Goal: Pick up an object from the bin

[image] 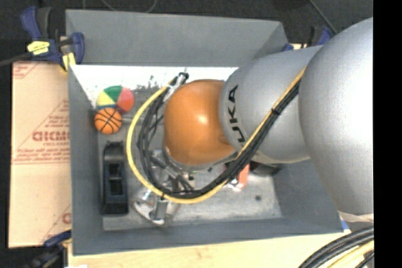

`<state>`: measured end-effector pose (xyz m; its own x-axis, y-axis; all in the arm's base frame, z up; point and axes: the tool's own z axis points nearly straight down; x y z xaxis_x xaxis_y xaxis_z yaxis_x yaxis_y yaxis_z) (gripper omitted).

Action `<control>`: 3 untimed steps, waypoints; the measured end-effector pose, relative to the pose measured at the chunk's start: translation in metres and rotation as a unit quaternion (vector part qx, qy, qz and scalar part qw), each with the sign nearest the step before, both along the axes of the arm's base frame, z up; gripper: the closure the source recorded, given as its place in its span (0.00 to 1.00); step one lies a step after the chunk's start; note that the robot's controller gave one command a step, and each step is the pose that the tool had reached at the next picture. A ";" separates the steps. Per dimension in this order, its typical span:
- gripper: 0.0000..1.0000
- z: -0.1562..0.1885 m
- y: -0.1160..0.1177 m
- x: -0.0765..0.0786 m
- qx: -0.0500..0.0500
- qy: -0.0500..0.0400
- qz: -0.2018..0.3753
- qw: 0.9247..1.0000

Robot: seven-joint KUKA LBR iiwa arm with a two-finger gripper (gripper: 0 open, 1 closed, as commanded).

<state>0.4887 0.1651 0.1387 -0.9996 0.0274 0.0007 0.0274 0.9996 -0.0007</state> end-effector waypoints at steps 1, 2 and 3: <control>0.00 0.012 -0.005 -0.003 0.001 -0.001 -0.012 1.000; 0.00 -0.043 -0.005 -0.012 0.001 -0.002 0.114 0.994; 1.00 -0.061 -0.001 -0.010 0.005 -0.003 0.255 0.967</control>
Offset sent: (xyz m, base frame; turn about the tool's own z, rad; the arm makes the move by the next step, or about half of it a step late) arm -0.0177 -0.0056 -0.0687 -0.3121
